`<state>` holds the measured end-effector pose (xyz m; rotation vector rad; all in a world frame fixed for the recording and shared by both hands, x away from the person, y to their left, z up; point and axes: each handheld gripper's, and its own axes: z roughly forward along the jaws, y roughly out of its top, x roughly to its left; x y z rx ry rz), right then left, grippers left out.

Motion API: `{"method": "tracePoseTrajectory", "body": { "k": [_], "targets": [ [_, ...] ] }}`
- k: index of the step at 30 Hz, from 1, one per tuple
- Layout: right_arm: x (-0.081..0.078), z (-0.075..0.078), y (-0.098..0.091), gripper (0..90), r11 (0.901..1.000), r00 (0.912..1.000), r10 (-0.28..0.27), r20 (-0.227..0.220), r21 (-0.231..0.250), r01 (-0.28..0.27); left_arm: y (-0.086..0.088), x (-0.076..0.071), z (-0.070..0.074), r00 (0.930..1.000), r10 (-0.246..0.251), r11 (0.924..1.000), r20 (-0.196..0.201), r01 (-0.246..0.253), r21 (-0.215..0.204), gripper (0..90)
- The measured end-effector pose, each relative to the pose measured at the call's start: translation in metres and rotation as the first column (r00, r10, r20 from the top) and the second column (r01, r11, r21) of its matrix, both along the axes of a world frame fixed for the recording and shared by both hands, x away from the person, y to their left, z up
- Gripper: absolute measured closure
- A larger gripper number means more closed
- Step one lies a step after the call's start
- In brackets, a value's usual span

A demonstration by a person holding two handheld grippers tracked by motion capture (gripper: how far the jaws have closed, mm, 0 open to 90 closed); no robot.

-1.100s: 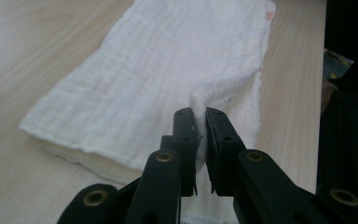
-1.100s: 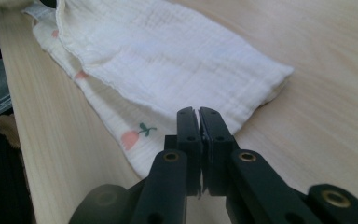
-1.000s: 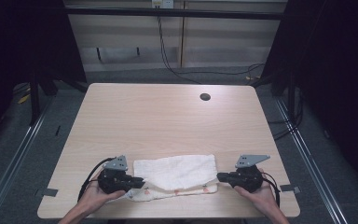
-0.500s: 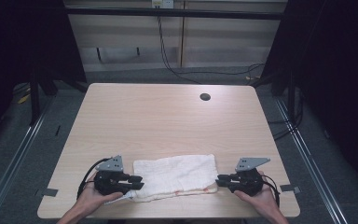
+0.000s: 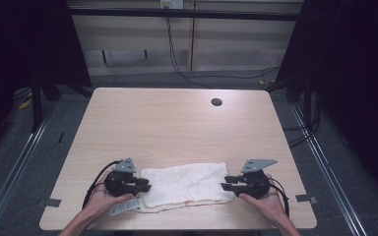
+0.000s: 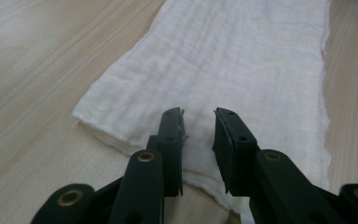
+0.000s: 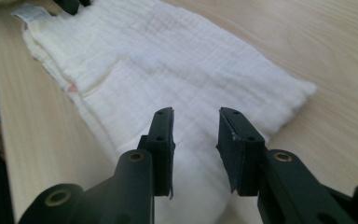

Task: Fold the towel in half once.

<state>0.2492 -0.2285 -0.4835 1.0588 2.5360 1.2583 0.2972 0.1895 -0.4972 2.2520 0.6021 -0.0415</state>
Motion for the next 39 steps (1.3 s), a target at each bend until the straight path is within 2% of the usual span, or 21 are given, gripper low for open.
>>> {"method": "tracePoseTrajectory", "body": {
  "k": [3, 4, 5, 8, 10, 12, 13, 14, 16, 17, 19, 21, 26, 27, 30, 33, 35, 37, 39],
  "targets": [
    [0.007, -0.004, 0.008, 62.6, 0.9998, 1.0000, 0.003, -0.002, -0.019, -0.003, -0.002, 0.001, -0.001, 1.0000, 0.003, 1.0000, 0.002, -0.003, 0.000, 74.1],
    [0.015, -0.009, 0.015, 60.3, 0.9994, 0.9996, 0.018, -0.023, -0.030, -0.019, -0.005, 0.001, -0.001, 0.9998, -0.012, 0.9999, 0.015, 0.012, 0.003, 74.3],
    [0.017, -0.011, 0.019, 59.3, 0.9987, 0.9994, 0.023, -0.026, -0.044, -0.024, -0.007, 0.001, -0.001, 0.9997, -0.009, 0.9999, 0.023, 0.009, 0.012, 74.3],
    [0.021, -0.013, 0.024, 58.8, 0.9975, 0.9994, 0.022, -0.026, -0.067, -0.024, -0.011, 0.001, 0.000, 0.9997, -0.005, 0.9999, 0.023, 0.005, 0.012, 73.7],
    [0.018, -0.015, 0.025, 61.2, 0.9950, 0.9995, 0.029, -0.007, -0.095, -0.030, -0.012, 0.002, 0.000, 0.9996, -0.015, 0.9998, 0.025, 0.015, 0.017, 72.8],
    [0.016, -0.015, 0.025, 74.4, 0.9930, 0.9995, 0.026, 0.016, -0.116, -0.023, -0.014, 0.003, -0.001, 0.9997, -0.016, 0.9998, 0.021, 0.016, 0.012, 72.4],
    [0.016, -0.015, 0.025, 74.4, 0.9930, 0.9995, 0.026, 0.016, -0.116, -0.023, -0.014, 0.003, -0.001, 0.9997, -0.016, 0.9998, 0.021, 0.016, 0.012, 72.5],
    [0.015, -0.014, 0.022, 82.0, 0.9920, 0.9997, 0.020, 0.010, -0.125, -0.019, -0.016, 0.004, 0.000, 0.9995, -0.023, 0.9996, 0.021, 0.023, 0.019, 72.4],
    [0.015, -0.014, 0.017, 84.7, 0.9929, 1.0000, 0.009, 0.002, -0.119, -0.008, -0.018, 0.005, -0.001, 0.9995, -0.025, 0.9997, 0.017, 0.025, 0.008, 72.5],
    [0.016, -0.015, 0.015, 85.3, 0.9938, 1.0000, 0.008, 0.000, -0.111, -0.008, -0.021, 0.006, -0.002, 0.9998, -0.016, 0.9998, 0.009, 0.017, -0.006, 72.5],
    [0.016, -0.015, 0.009, 85.9, 0.9942, 1.0000, -0.001, -0.010, -0.108, 0.000, -0.025, 0.008, -0.002, 0.9997, -0.022, 0.9997, 0.006, 0.022, -0.006, 71.7],
    [0.017, -0.015, 0.004, 86.0, 0.9952, 0.9998, -0.011, -0.014, -0.098, 0.009, -0.031, 0.011, -0.001, 1.0000, -0.007, 1.0000, 0.002, 0.007, 0.004, 70.8],
    [0.022, -0.015, -0.009, 86.0, 0.9930, 0.9988, -0.045, -0.018, -0.110, 0.043, -0.047, 0.019, -0.002, 0.9999, -0.012, 0.9999, -0.007, 0.012, -0.010, 68.0],
    [0.023, -0.015, -0.012, 85.9, 0.9928, 0.9986, -0.050, -0.018, -0.109, 0.048, -0.048, 0.019, -0.002, 0.9997, -0.013, 0.9998, -0.019, 0.012, -0.018, 67.2],
    [0.023, -0.014, -0.018, 85.3, 0.9914, 0.9974, -0.070, -0.018, -0.112, 0.068, -0.048, 0.017, -0.001, 0.9992, -0.023, 0.9995, -0.032, 0.022, -0.023, 59.1],
    [0.021, -0.013, -0.019, 83.8, 0.9901, 0.9968, -0.077, -0.019, -0.119, 0.075, -0.047, 0.017, 0.001, 0.9994, -0.018, 0.9995, -0.031, 0.017, -0.026, 56.2],
    [0.015, -0.011, -0.017, 76.0, 0.9900, 0.9969, -0.079, -0.005, -0.118, 0.078, -0.045, 0.015, 0.007, 1.0000, 0.010, 0.9992, 0.001, -0.010, -0.038, 54.6],
    [0.012, -0.007, -0.015, 71.6, 0.9937, 0.9973, -0.073, 0.007, -0.085, 0.073, -0.042, 0.016, 0.011, 0.9999, 0.010, 0.9986, 0.002, -0.010, -0.052, 53.3],
    [0.011, -0.003, -0.011, 63.2, 0.9933, 0.9969, -0.077, 0.014, -0.086, 0.078, -0.041, 0.018, 0.012, 0.9995, 0.031, 0.9978, 0.010, -0.031, -0.059, 50.7]
  ]
}}
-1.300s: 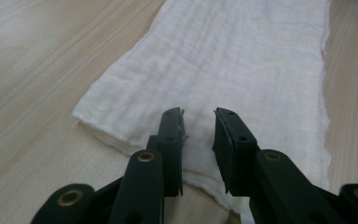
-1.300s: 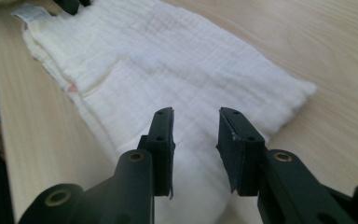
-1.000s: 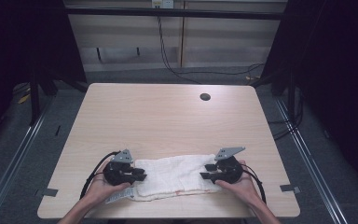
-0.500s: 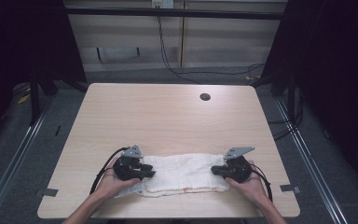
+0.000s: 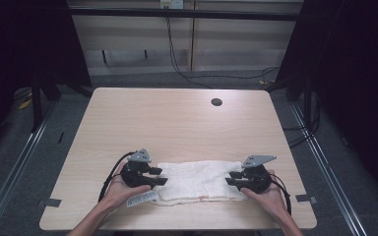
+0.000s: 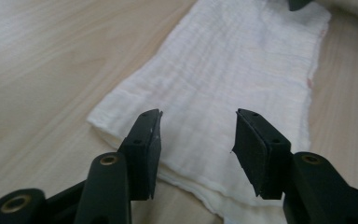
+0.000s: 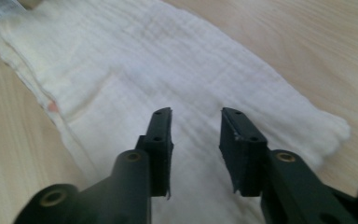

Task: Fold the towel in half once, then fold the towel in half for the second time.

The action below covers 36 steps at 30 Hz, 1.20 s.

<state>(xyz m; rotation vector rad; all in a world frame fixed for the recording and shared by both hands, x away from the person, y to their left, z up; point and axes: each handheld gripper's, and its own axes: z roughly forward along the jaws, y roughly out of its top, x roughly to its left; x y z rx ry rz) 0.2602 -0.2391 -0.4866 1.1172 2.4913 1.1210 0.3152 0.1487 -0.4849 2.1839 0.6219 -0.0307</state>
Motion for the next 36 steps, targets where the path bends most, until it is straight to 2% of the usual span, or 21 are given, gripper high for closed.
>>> {"method": "tracePoseTrajectory", "body": {
  "k": [1, 3, 5, 8, 10, 12, 13, 14, 15, 17, 20, 22, 23, 26, 27, 29, 31, 32, 33, 35, 36],
  "targets": [
    [0.000, 0.001, 0.002, 61.8, 0.9998, 1.0000, 0.005, -0.007, 0.019, -0.004, 0.001, 0.003, 0.000, 1.0000, -0.001, 1.0000, -0.008, 0.001, -0.001, 49.6],
    [0.002, 0.004, 0.009, 59.3, 0.9998, 0.9999, 0.011, -0.003, 0.019, -0.011, 0.002, 0.008, 0.000, 0.9999, 0.002, 1.0000, -0.012, -0.002, 0.009, 47.1],
    [0.003, 0.004, 0.011, 58.8, 0.9994, 0.9999, 0.016, -0.005, 0.031, -0.016, 0.004, 0.011, 0.002, 0.9999, 0.009, 1.0000, -0.011, -0.009, 0.001, 46.3],
    [0.006, 0.006, 0.031, 55.1, 0.9970, 0.9980, 0.063, -0.006, 0.045, -0.063, 0.008, 0.018, 0.005, 0.9997, 0.016, 0.9998, -0.020, -0.016, -0.008, 45.7],
    [0.004, 0.007, 0.042, 55.2, 0.9941, 0.9955, 0.094, -0.007, 0.055, -0.094, 0.010, 0.023, 0.005, 0.9992, 0.001, 1.0000, -0.039, -0.001, -0.005, 48.3],
    [0.003, 0.007, 0.046, 56.0, 0.9926, 0.9942, 0.107, -0.011, 0.059, -0.106, 0.010, 0.024, 0.005, 0.9992, 0.016, 0.9998, -0.037, -0.015, 0.010, 47.3],
    [0.001, 0.007, 0.053, 56.0, 0.9883, 0.9901, 0.138, -0.023, 0.069, -0.136, 0.010, 0.025, 0.004, 0.9989, 0.017, 0.9998, -0.044, -0.016, 0.011, 47.3],
    [-0.003, 0.009, 0.062, 55.9, 0.9850, 0.9874, 0.158, -0.013, 0.073, -0.156, 0.012, 0.027, 0.005, 0.9985, 0.029, 0.9995, -0.046, -0.028, 0.013, 47.3],
    [-0.004, 0.010, 0.066, 55.9, 0.9823, 0.9847, 0.173, -0.015, 0.075, -0.172, 0.012, 0.028, 0.007, 0.9984, 0.045, 0.9987, -0.036, -0.044, 0.026, 47.3],
    [-0.006, 0.011, 0.074, 55.4, 0.9791, 0.9817, 0.190, -0.016, 0.078, -0.188, 0.014, 0.032, 0.012, 0.9980, 0.057, 0.9982, -0.028, -0.057, 0.019, 44.9],
    [-0.007, 0.014, 0.080, 55.4, 0.9740, 0.9777, 0.209, -0.020, 0.093, -0.206, 0.012, 0.036, 0.020, 0.9984, 0.056, 0.9981, -0.010, -0.056, 0.024, 44.3],
    [-0.005, 0.018, 0.086, 55.6, 0.9699, 0.9728, 0.231, -0.024, 0.086, -0.228, 0.009, 0.039, 0.027, 0.9989, 0.047, 0.9988, -0.002, -0.047, 0.011, 44.4],
    [-0.002, 0.023, 0.093, 56.6, 0.9655, 0.9705, 0.241, -0.009, 0.104, -0.239, 0.007, 0.044, 0.031, 0.9993, 0.038, 0.9992, 0.004, -0.038, -0.007, 45.3],
    [0.000, 0.026, 0.100, 56.8, 0.9650, 0.9695, 0.245, -0.003, 0.097, -0.244, 0.006, 0.047, 0.031, 0.9989, 0.046, 0.9989, 0.008, -0.046, -0.003, 45.4],
    [0.000, 0.028, 0.109, 57.2, 0.9576, 0.9626, 0.271, 0.000, 0.101, -0.270, 0.008, 0.049, 0.028, 0.9980, 0.063, 0.9977, 0.001, -0.063, -0.026, 45.4],
    [0.000, 0.028, 0.120, 58.2, 0.9512, 0.9563, 0.292, 0.007, 0.101, -0.292, 0.008, 0.048, 0.025, 0.9974, 0.071, 0.9974, 0.006, -0.071, 0.005, 45.3],
    [0.000, 0.026, 0.132, 58.9, 0.9430, 0.9487, 0.316, 0.009, 0.107, -0.315, 0.009, 0.046, 0.023, 0.9979, 0.064, 0.9978, 0.007, -0.064, 0.014, 45.4],
    [0.000, 0.026, 0.132, 58.9, 0.9430, 0.9487, 0.316, 0.009, 0.107, -0.315, 0.009, 0.046, 0.023, 0.9979, 0.064, 0.9978, 0.007, -0.064, 0.014, 45.4],
    [0.000, 0.023, 0.146, 60.2, 0.9348, 0.9401, 0.341, -0.001, 0.106, -0.339, 0.009, 0.045, 0.021, 0.9975, 0.070, 0.9967, 0.015, -0.070, 0.040, 45.4],
    [0.000, 0.021, 0.156, 60.4, 0.9293, 0.9334, 0.359, -0.006, 0.096, -0.357, 0.010, 0.046, 0.020, 0.9975, 0.069, 0.9969, 0.009, -0.070, 0.037, 44.9],
    [0.000, 0.021, 0.156, 60.4, 0.9293, 0.9334, 0.359, -0.006, 0.096, -0.357, 0.011, 0.046, 0.020, 0.9977, 0.067, 0.9972, 0.007, -0.068, 0.032, 44.9]
  ]
}}
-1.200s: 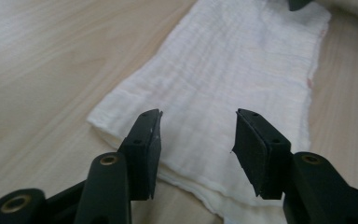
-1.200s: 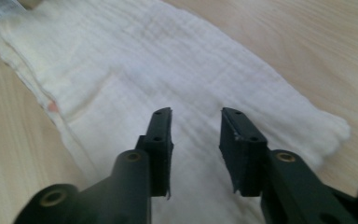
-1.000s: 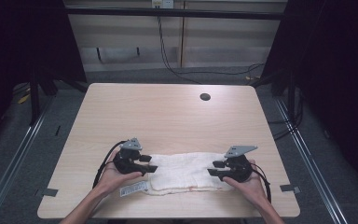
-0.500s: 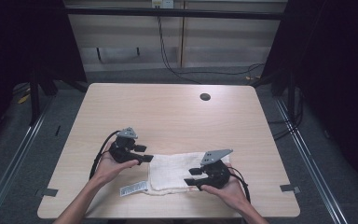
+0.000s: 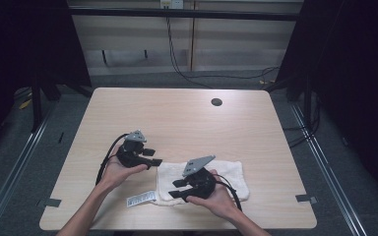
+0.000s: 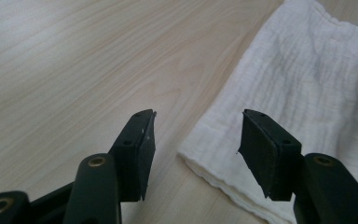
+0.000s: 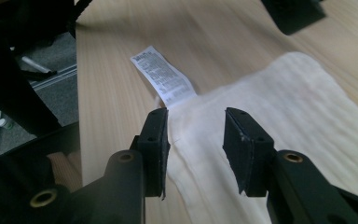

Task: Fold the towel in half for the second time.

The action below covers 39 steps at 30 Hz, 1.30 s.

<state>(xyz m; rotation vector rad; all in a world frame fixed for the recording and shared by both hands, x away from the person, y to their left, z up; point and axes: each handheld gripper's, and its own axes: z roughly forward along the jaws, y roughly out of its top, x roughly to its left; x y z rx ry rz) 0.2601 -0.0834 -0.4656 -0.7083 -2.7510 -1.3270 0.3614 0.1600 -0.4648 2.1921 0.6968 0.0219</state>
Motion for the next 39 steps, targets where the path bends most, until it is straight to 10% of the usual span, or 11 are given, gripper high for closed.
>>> {"method": "tracePoseTrajectory", "body": {
  "k": [17, 35, 39],
  "targets": [
    [-0.004, -0.032, 0.038, 60.0, 0.9978, 0.9976, 0.056, -0.040, -0.032, -0.057, 0.004, 0.003, -0.011, 0.9986, 0.028, 0.9996, -0.045, -0.028, -0.005, 44.6],
    [-0.019, -0.040, 0.040, 72.4, 0.9981, 0.9921, 0.036, 0.120, -0.054, -0.029, 0.004, 0.007, -0.020, 0.9940, 0.069, 0.9976, -0.084, -0.068, 0.014, 29.5],
    [-0.015, -0.040, 0.038, 81.4, 0.9994, 0.9959, 0.001, 0.091, -0.035, 0.002, 0.000, 0.006, -0.024, 0.9954, 0.047, 0.9988, -0.083, -0.045, 0.021, 31.4]
  ]
}}
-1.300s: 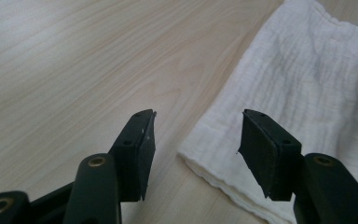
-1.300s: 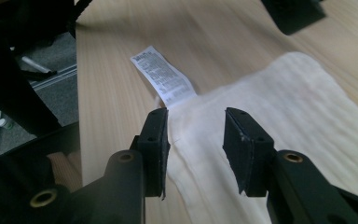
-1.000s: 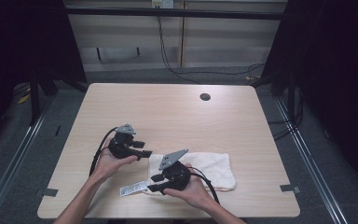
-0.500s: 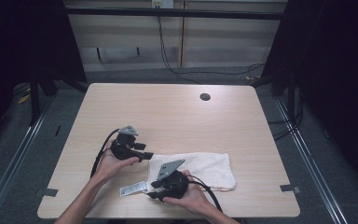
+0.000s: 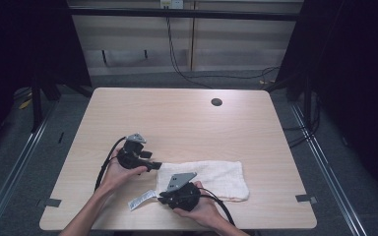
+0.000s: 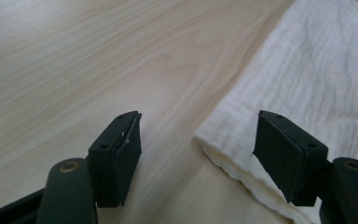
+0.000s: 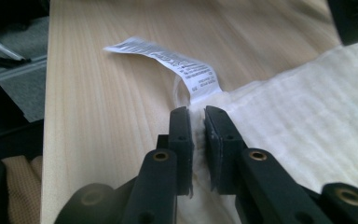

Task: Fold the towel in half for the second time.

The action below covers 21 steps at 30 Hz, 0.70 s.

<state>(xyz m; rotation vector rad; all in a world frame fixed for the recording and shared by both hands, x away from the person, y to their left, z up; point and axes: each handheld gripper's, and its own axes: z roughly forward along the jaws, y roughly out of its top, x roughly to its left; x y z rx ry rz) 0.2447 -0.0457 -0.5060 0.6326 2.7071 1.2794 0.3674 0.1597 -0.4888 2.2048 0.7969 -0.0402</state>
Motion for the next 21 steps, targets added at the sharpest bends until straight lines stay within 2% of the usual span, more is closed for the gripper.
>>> {"method": "tracePoseTrajectory", "body": {
  "k": [2, 4, 6, 11, 15, 16, 18, 21],
  "targets": [
    [0.001, 0.000, -0.001, 82.1, 1.0000, 0.9999, 0.000, -0.011, 0.004, 0.000, -0.002, 0.000, -0.002, 0.9998, -0.015, 0.9999, -0.009, 0.015, 0.008, 32.3],
    [0.001, 0.000, -0.001, 82.5, 1.0000, 1.0000, 0.000, -0.008, 0.002, 0.000, -0.004, -0.002, -0.003, 0.9999, -0.014, 0.9998, 0.009, 0.014, 0.014, 34.9],
    [0.001, 0.000, 0.000, 82.8, 1.0000, 1.0000, 0.002, 0.005, -0.002, -0.002, -0.005, -0.002, -0.004, 0.9998, -0.016, 0.9998, 0.011, 0.016, 0.007, 36.5],
    [0.002, -0.001, -0.002, 83.0, 0.9998, 0.9997, -0.009, -0.023, 0.020, 0.010, -0.007, -0.001, -0.007, 0.9992, -0.039, 0.9992, 0.002, 0.039, 0.012, 42.5],
    [0.005, -0.002, -0.003, 83.2, 0.9996, 0.9994, -0.005, -0.035, 0.029, 0.006, -0.013, -0.003, -0.009, 0.9978, -0.065, 0.9979, 0.014, 0.065, 0.007, 49.4],
    [0.005, -0.002, -0.004, 83.2, 0.9994, 0.9989, -0.009, -0.046, 0.033, 0.011, -0.015, -0.004, -0.009, 0.9958, -0.090, 0.9959, 0.018, 0.090, 0.011, 51.3],
    [0.005, -0.002, -0.004, 83.2, 0.9993, 0.9988, -0.010, -0.047, 0.034, 0.012, -0.016, -0.005, -0.009, 0.9956, -0.092, 0.9957, 0.015, 0.092, 0.007, 55.4],
    [0.005, -0.002, -0.004, 83.2, 0.9992, 0.9980, -0.015, -0.061, 0.037, 0.017, -0.015, -0.008, -0.009, 0.9940, -0.105, 0.9942, 0.029, 0.104, 0.024, 63.4]
  ]
}}
